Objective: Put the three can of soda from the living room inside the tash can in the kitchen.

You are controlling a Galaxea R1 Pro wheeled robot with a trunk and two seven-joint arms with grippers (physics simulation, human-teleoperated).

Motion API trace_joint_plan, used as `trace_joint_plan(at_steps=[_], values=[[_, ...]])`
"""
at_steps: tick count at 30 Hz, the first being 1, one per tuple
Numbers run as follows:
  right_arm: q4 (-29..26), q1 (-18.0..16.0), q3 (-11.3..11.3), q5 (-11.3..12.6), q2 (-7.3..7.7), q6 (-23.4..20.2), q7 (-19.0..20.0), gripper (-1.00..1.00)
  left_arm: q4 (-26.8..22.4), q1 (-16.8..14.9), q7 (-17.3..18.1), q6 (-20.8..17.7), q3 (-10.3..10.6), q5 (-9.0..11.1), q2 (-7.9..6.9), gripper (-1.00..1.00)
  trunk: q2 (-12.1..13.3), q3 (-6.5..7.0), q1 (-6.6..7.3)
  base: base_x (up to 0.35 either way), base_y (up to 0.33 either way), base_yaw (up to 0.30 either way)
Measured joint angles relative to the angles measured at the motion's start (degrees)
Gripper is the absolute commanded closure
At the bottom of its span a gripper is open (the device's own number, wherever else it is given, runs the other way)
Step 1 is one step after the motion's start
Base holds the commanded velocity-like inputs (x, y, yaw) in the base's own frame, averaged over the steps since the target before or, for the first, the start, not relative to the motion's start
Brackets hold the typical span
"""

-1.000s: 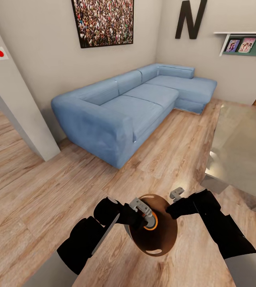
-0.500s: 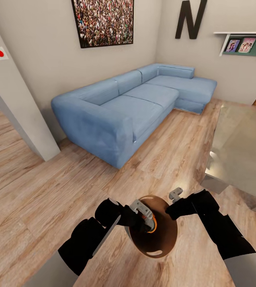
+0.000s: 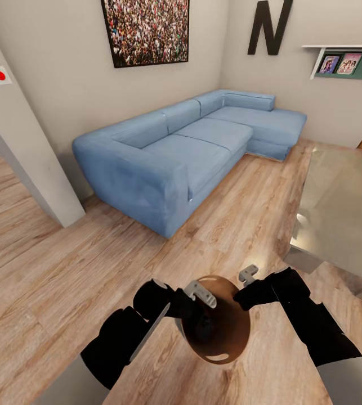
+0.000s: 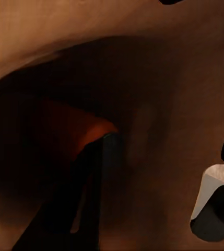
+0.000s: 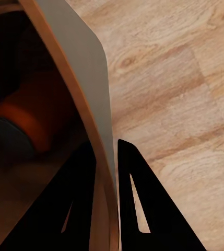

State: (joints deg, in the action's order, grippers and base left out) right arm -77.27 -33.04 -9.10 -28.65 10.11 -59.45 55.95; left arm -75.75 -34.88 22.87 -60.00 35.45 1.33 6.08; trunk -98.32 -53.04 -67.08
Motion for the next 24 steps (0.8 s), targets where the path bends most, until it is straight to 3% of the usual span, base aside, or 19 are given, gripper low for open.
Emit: trace_joint_plan(at_steps=[4,9,13,20,24], values=[[0.50,0.02,0.04,-0.06,0.00,0.01,0.00,1.00,-3.70,0.00,0.07,0.00,-0.02,-0.07,-0.33,-1.00,0.00,0.00,0.00,0.000,0.000,0.000],[1.64,0.01,0.19,-0.87,-0.01,0.43,-0.11,1.00,-7.48,1.17,0.74,0.00,-0.05,3.00,-0.59,-1.00,0.00,0.00,0.00,0.000,0.000,0.000],[1.89,0.02,0.24,-0.13,0.00,0.13,-0.10,1.00,-9.86,2.40,0.77,0.00,-0.25,1.18,-0.97,-1.00,0.00,0.00,0.00,0.000,0.000,0.000],[2.40,0.03,0.33,-0.34,0.00,0.24,-0.15,1.00,-13.52,4.49,4.93,0.00,-0.49,1.19,-4.35,-1.00,0.00,0.00,0.00,0.000,0.000,0.000],[2.53,0.04,0.38,-0.91,0.04,0.52,-0.17,1.00,-14.48,5.00,7.75,0.00,-0.65,3.92,-6.86,-1.00,0.00,0.00,0.00,0.000,0.000,0.000]])
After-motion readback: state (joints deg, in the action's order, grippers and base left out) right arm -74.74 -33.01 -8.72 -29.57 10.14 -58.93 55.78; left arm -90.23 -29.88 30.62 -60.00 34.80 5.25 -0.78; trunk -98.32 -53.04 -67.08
